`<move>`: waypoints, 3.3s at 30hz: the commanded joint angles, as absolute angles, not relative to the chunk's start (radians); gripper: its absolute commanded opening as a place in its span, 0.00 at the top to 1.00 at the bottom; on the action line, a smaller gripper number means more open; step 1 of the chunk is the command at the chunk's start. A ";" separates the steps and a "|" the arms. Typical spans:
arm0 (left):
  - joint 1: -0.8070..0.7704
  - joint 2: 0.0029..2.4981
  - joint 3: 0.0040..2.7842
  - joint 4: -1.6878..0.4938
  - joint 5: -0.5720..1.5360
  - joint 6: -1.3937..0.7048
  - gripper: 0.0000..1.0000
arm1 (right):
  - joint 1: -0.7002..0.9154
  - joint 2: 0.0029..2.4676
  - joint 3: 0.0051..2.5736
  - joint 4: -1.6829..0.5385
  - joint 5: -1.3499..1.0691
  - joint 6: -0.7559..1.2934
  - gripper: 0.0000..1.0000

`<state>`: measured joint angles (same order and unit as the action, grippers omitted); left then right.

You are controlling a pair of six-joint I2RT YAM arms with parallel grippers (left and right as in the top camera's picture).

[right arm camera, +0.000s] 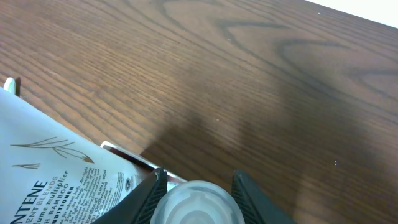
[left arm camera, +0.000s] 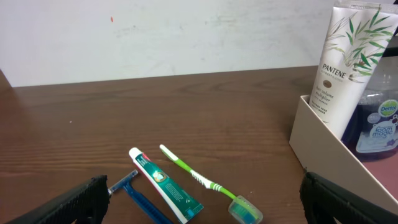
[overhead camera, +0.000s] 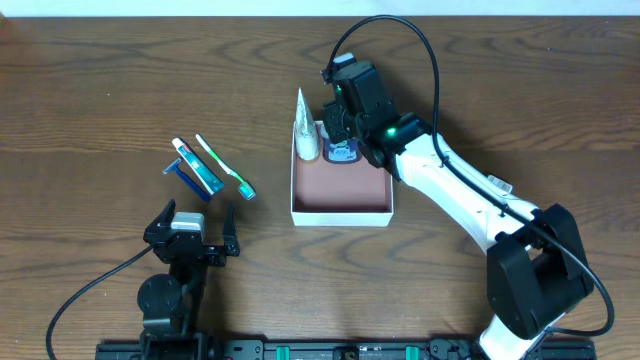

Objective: Pack container

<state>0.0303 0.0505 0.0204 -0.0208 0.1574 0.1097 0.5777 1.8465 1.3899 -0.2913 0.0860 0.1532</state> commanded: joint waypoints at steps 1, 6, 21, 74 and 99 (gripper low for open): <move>0.034 0.050 0.004 -0.056 0.172 0.123 0.02 | 0.584 1.835 1.398 -0.276 0.101 0.160 0.65; 0.034 0.050 0.004 -0.056 0.172 0.123 0.02 | 0.584 1.835 1.398 -0.281 0.100 0.160 0.66; 0.034 0.050 0.004 -0.056 0.172 0.123 0.02 | 0.584 1.835 1.398 -0.234 0.101 0.125 0.77; 0.034 0.050 0.004 -0.056 0.172 0.123 0.02 | 0.574 1.503 1.214 -0.188 0.139 0.065 0.38; 0.034 0.050 0.004 -0.056 0.172 0.123 0.02 | 0.530 1.475 0.974 -0.585 0.067 0.315 0.99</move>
